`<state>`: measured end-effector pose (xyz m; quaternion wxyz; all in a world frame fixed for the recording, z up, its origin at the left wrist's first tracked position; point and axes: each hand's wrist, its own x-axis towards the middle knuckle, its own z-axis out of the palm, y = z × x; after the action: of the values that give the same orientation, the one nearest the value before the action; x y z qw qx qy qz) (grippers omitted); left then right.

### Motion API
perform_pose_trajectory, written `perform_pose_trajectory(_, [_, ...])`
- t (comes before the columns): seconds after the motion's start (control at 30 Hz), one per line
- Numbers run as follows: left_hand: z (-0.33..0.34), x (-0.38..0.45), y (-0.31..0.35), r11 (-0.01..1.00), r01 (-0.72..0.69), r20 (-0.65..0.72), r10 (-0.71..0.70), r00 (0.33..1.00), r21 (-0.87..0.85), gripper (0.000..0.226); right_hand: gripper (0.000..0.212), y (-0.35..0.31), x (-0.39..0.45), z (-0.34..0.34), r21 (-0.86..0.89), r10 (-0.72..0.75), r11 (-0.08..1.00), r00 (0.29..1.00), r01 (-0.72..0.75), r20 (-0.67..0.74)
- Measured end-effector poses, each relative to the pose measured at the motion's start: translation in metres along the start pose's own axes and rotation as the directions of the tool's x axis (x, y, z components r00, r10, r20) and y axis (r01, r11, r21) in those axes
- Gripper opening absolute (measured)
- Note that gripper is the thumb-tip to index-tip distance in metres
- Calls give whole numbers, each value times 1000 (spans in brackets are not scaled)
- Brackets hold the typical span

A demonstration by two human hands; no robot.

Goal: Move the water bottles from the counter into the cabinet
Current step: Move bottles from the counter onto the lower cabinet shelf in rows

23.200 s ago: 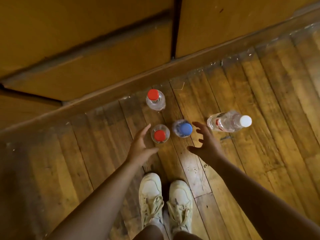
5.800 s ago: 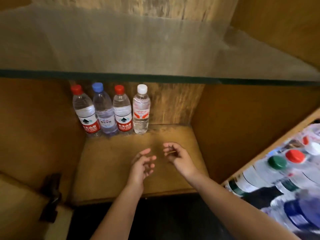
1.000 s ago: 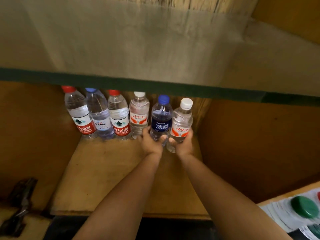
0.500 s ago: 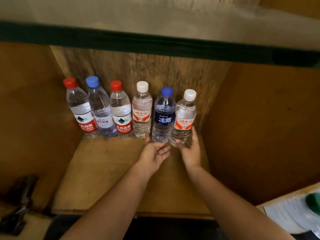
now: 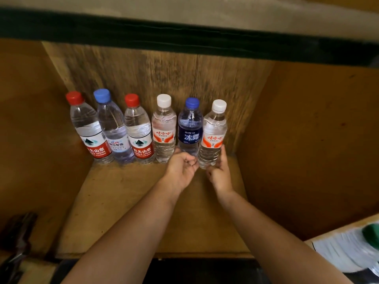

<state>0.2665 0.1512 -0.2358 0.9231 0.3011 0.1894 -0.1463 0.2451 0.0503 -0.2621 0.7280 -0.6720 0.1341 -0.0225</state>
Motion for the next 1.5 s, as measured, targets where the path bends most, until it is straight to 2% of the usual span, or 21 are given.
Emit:
perform_pose_trajectory(0.17, [1, 1, 4, 999, 4, 4, -4, 1000, 37, 46, 83, -5, 7, -1, 38, 46, 998, 999, -47, 20])
perform_pose_trajectory(0.3, [6, -3, 3, 997, 52, -23, -51, 998, 58, 27, 85, -7, 9, 0, 56, 66, 996, 997, -67, 32])
perform_pose_trajectory(0.6, [8, -7, 8, 992, 73, -29, -70, 997, 105, 28, 92, -12, 9, 2, 34, 39, 999, 996, -42, 82])
perform_pose_trajectory(0.83, [2, -13, 14, 952, 119, -36, -114, 993, 283, 27, 94, -14, 3, -5, -2, 70, 998, 988, -70, 138])
perform_pose_trajectory(0.97, [-6, -22, 14, 890, 163, -75, -145, 987, 426, 19, 92, -21, -9, -6, -166, 24, 986, 994, -6, 107])
perform_pose_trajectory(1.03, [-12, -29, 13, 865, 153, -78, -132, 988, 478, 31, 90, -25, -19, -9, -167, -22, 985, 993, 41, 115])
perform_pose_trajectory(1.13, [-19, -47, 9, 835, 123, -72, -100, 992, 536, 45, 77, -25, -40, -16, -119, -43, 991, 994, 55, 102])
perform_pose_trajectory(1.27, [-19, -86, -8, 800, 75, -48, -58, 997, 596, 39, 46, -13, -87, -43, -159, -19, 986, 990, 41, 138])
perform_pose_trajectory(1.37, [-19, -119, -35, 759, 18, 9, -31, 999, 651, 36, 36, -9, -137, -75, -176, -29, 982, 979, 65, 202])
perform_pose_trajectory(1.5, [-17, -155, -85, 694, -20, 28, 0, 1000, 720, 33, 20, -10, -203, -129, -61, -56, 996, 982, 68, 182])
